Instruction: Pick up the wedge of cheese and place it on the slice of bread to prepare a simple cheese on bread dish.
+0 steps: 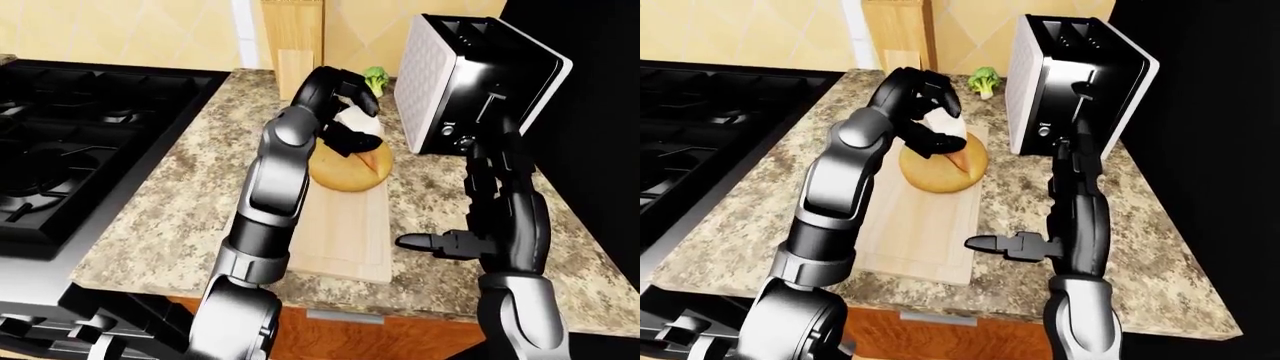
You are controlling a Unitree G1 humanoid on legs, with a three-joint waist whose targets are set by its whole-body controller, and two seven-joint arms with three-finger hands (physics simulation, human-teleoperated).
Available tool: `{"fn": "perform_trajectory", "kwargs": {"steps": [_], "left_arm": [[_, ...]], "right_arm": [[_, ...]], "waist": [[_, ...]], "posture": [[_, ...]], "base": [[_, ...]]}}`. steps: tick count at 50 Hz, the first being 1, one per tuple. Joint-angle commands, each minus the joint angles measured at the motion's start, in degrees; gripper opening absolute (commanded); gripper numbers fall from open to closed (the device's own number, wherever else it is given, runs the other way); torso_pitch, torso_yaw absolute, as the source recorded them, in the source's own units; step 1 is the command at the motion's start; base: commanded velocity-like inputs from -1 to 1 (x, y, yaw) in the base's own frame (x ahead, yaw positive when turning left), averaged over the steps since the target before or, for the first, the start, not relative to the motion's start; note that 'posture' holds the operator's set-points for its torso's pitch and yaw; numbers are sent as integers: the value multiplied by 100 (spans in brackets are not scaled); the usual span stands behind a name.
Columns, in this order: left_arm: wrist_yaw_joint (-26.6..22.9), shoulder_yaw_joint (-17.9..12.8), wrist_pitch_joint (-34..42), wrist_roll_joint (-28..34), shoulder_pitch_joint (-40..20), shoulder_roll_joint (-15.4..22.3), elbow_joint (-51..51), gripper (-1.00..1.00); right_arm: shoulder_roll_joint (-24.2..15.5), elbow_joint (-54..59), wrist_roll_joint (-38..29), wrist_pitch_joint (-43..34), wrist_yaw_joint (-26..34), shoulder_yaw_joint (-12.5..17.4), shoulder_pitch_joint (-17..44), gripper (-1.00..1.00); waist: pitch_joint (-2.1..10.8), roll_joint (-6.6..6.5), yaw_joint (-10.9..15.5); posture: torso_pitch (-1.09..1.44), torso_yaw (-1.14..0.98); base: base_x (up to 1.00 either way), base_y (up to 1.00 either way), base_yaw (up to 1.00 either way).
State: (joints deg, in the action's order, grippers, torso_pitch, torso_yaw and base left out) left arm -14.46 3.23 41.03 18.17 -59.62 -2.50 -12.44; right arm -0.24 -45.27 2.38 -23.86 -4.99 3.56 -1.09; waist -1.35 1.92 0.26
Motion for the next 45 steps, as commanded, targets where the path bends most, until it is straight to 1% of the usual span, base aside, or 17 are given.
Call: {"fn": "perform_trajectory", "kwargs": {"steps": [1, 4, 7, 9, 11, 12, 15, 23, 25, 28, 29, 30, 35, 42, 45], "left_arm": [[101, -51, -212, 8, -204, 28, 97, -59], [114, -30, -272, 8, -190, 34, 48, -49], [108, -17, -276, 13, -169, 30, 56, -44], [101, -10, -272, 25, -162, 30, 64, -30], [87, -1, -243, 42, -152, 25, 110, -25], [80, 1, -235, 52, -152, 25, 122, -18], [53, 2, -219, 64, -146, 21, 154, -8], [-58, 33, -39, 153, -129, 14, 411, 6], [-117, 68, 74, 207, -109, 6, 575, 21], [-171, 64, 126, 257, -90, 8, 686, 29], [-193, 76, 145, 278, -75, 4, 733, 40], [-212, 86, 173, 298, -62, -4, 778, 45], [-262, 73, 178, 347, -39, -6, 822, 58], [-352, 57, 329, 398, -88, 30, 1004, 62], [-436, 15, 531, 406, -144, 89, 1247, 62]], "right_arm": [[-13, -217, -7, 152, -1, -5, 87, 100], [-12, -127, -12, 219, 5, -7, 103, 100], [-8, -136, -18, 212, -5, -17, 94, 100], [-8, -95, -2, 272, 8, 4, 76, 100], [-9, -92, 0, 281, 10, 2, 68, 100], [-10, -116, -3, 261, 7, -3, 65, 100], [-11, -134, -9, 238, 5, -11, 65, 100], [-15, -93, -5, 249, 5, 6, 97, 100], [-18, -154, 2, 180, -5, 11, 110, 100], [-21, -250, 7, 86, -17, 18, 115, 100], [-21, -225, 5, 112, -11, 16, 108, 100], [-21, -149, 10, 188, 1, 27, 108, 100], [-28, -160, 7, 146, -13, 29, 150, 100], [-35, -196, 3, 90, -20, 24, 184, 100], [-44, -222, 11, 59, -14, 43, 199, 100]], "waist": [[122, 17, 2], [127, 16, 1], [130, 16, 0], [129, 15, 0], [128, 15, 1], [128, 15, 1], [126, 16, 4], [125, 17, 1], [123, 18, 3], [120, 19, 7], [115, 18, 8], [113, 18, 8], [122, 25, 6], [126, 19, 7], [123, 18, 7]], "posture": [[0, 0], [0, 0], [0, 0], [0, 0], [0, 0], [0, 0], [0, 0], [0, 0], [0, 0], [0, 0], [0, 0], [0, 0], [0, 0], [0, 0], [0, 0]], "base": [[0, 0, 0], [0, 0, 0], [0, 0, 0], [0, 0, 0], [0, 0, 0], [0, 0, 0], [0, 0, 0], [0, 0, 0], [0, 0, 0], [0, 0, 0], [0, 0, 0], [0, 0, 0], [0, 0, 0], [0, 0, 0], [0, 0, 0]]}}
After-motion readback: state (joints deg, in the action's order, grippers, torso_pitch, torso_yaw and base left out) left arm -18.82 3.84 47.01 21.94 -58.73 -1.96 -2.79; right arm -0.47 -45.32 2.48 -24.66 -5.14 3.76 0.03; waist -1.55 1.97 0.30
